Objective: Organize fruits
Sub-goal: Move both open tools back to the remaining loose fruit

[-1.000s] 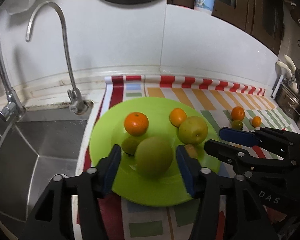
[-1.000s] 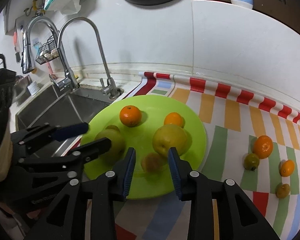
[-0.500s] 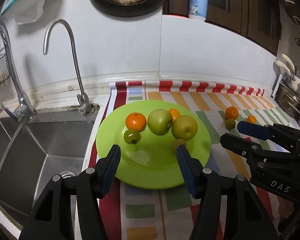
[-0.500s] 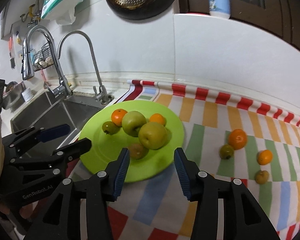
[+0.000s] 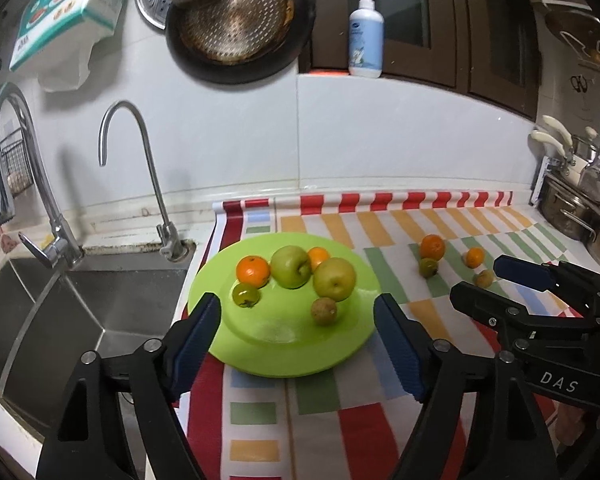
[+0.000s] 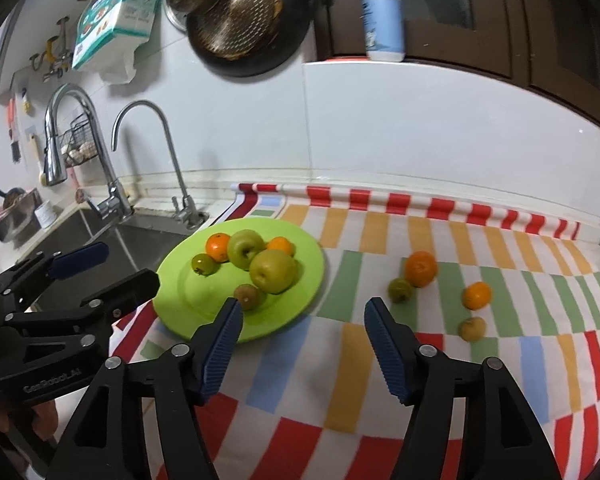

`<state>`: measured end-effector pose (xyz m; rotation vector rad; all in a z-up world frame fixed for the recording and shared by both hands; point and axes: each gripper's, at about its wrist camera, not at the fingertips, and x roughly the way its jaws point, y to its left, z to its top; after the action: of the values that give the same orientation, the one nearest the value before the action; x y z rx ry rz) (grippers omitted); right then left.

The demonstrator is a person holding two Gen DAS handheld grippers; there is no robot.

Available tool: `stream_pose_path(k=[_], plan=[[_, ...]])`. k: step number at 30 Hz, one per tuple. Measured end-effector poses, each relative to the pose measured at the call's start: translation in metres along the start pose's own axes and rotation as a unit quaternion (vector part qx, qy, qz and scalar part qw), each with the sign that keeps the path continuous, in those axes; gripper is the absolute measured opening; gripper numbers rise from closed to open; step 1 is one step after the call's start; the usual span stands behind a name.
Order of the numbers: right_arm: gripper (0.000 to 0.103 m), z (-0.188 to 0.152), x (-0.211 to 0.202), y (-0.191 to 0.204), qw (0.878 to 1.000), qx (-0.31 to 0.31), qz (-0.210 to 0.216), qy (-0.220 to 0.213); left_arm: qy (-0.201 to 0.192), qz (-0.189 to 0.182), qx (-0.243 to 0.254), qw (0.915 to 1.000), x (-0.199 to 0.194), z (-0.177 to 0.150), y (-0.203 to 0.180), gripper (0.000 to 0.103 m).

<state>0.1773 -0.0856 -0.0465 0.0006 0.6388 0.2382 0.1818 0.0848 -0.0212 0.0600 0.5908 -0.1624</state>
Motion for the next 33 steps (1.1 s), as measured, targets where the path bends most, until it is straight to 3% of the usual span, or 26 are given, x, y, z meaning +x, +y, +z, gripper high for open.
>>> stream_pose_path(k=[17, 20, 33], plan=[[0.067, -0.009, -0.042, -0.046, 0.998, 0.027, -0.055, -0.022, -0.023, -0.028, 0.022, 0.9991, -0.009, 0.012, -0.051, 0.085], [0.073, -0.009, -0.046, -0.056, 0.997, 0.031, -0.066, -0.024, -0.026, -0.034, 0.026, 0.9988, -0.006, 0.015, -0.061, 0.087], [0.073, -0.007, -0.047, -0.09, 0.994, 0.045, -0.098, -0.035, -0.03, -0.056, 0.051, 0.9967, 0.019, 0.028, -0.092, 0.089]])
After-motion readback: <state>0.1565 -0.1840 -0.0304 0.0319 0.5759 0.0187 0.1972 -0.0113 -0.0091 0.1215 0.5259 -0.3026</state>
